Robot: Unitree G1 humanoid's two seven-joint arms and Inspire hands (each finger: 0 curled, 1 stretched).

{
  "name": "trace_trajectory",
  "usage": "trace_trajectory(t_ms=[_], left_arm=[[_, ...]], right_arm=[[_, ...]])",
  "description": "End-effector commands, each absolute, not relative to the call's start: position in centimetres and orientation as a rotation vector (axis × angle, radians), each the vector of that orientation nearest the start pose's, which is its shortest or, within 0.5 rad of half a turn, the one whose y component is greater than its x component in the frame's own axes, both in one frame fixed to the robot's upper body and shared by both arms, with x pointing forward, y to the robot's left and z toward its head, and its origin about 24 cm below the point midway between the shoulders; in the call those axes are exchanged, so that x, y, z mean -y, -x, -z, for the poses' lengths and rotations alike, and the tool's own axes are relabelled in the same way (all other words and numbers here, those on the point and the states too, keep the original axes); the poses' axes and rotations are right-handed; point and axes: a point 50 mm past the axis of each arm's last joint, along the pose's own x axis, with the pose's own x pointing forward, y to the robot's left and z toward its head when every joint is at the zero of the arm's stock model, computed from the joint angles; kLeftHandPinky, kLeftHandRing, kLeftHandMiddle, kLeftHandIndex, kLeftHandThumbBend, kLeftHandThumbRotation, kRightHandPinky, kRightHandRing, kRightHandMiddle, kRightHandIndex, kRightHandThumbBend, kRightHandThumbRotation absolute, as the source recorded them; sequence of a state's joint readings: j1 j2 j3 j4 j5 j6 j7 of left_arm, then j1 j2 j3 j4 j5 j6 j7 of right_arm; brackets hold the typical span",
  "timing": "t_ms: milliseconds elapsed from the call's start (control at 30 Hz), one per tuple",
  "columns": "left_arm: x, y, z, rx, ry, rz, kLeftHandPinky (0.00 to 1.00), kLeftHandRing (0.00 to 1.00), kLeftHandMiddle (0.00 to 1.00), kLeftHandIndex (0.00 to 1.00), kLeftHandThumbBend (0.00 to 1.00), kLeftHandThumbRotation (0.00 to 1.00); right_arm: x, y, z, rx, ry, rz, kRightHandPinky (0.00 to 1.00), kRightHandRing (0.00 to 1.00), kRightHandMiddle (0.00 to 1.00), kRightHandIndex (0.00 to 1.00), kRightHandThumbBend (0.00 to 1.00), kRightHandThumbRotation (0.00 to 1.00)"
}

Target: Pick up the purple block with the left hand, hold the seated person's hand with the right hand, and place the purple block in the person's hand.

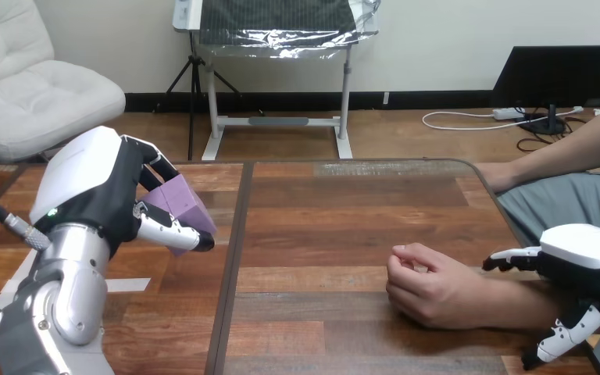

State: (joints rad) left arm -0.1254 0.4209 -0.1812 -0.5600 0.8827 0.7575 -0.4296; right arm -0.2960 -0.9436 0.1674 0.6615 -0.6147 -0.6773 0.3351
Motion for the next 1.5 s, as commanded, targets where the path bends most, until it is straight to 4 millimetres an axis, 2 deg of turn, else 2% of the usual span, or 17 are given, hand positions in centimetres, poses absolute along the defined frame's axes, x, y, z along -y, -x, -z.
trace_trajectory(t_ms=[0,433,700,1133,1467], left_arm=[[-18.9,-24.9,-16.1,-0.08,-1.088,-0.095,0.11,0.17,0.27,0.44,0.74,0.0],[-18.9,-25.0,-16.0,-0.082,-1.091,-0.089,0.1,0.17,0.27,0.44,0.74,0.0],[-18.9,-24.9,-16.0,-0.083,-1.085,-0.086,0.11,0.18,0.28,0.44,0.74,0.0],[-18.9,-24.9,-16.0,-0.088,-1.074,-0.079,0.13,0.2,0.3,0.44,0.73,0.0],[-18.9,-25.0,-16.0,-0.08,-1.077,-0.079,0.15,0.22,0.32,0.44,0.73,0.0]], right_arm=[[30.6,-27.6,-6.8,-0.128,1.496,-0.673,0.83,0.83,0.85,0.86,1.0,0.3],[29.8,-27.4,-5.3,-0.117,1.521,-0.664,0.76,0.79,0.81,0.81,0.99,0.22],[29.6,-27.4,-4.5,-0.135,1.529,-0.648,0.73,0.78,0.8,0.8,0.94,0.19],[28.9,-27.5,-3.3,-0.146,1.555,-0.622,0.67,0.75,0.77,0.77,0.88,0.19],[28.1,-27.5,-2.4,-0.121,1.56,-0.619,0.58,0.69,0.72,0.74,0.85,0.2]])
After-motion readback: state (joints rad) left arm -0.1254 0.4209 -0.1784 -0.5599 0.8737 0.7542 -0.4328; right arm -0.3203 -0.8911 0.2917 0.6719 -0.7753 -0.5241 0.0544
